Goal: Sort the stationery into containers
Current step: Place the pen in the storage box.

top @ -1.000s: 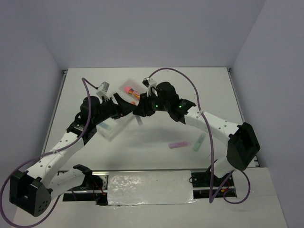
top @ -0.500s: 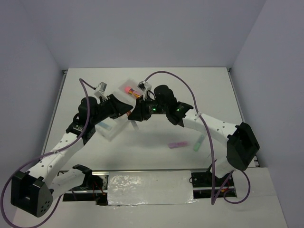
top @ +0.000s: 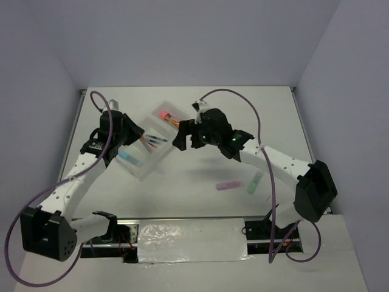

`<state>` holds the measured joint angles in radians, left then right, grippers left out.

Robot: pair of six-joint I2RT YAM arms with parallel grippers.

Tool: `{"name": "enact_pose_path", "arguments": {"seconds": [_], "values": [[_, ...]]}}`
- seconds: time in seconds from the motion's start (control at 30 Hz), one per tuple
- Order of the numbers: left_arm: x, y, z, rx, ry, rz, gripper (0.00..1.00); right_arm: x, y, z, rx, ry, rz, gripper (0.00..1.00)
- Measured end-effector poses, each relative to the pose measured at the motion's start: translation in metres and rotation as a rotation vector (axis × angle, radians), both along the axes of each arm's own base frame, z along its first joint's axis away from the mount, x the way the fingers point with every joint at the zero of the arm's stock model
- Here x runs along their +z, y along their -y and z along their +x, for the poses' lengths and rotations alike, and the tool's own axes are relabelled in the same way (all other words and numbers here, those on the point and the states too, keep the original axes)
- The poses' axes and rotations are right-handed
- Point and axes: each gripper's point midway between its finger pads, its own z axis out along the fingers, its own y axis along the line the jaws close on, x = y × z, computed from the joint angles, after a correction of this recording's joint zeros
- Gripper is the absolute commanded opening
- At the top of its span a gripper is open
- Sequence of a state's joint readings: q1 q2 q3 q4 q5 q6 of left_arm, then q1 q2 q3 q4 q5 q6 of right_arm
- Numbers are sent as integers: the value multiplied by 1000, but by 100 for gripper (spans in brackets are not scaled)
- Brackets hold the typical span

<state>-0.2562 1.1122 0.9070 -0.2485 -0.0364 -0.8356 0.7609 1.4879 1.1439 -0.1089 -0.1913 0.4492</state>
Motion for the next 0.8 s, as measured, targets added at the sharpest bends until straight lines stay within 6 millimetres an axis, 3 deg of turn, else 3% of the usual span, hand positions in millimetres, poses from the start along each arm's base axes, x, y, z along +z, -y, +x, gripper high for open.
{"name": "enact_pose_path", "arguments": {"seconds": [0.1, 0.17, 0.27, 0.4, 0.43, 0.5, 0.63, 0.8], "values": [[-30, -57, 17, 198, -106, 106, 7, -5, 45, 9, -161, 4, -85, 100], [-57, -88, 20, 295, -194, 156, 13, -3, 71, 5, -232, 12, -138, 100], [-89, -110, 18, 358, -302, 197, 28, 1, 103, -4, -315, 36, -199, 100], [-106, -115, 17, 374, -348, 215, 69, -13, 150, -24, -441, 34, -271, 100], [-107, -114, 17, 377, -348, 211, 87, -21, 165, -31, -483, 22, -289, 100], [-109, -114, 15, 381, -351, 202, 99, -32, 184, -39, -551, -8, -300, 100], [-101, -110, 13, 368, -331, 179, 99, -53, 219, -44, -715, -83, -290, 95], [-59, -98, 8, 285, -219, 153, 99, -104, 269, -48, -914, -222, -321, 84]]}}
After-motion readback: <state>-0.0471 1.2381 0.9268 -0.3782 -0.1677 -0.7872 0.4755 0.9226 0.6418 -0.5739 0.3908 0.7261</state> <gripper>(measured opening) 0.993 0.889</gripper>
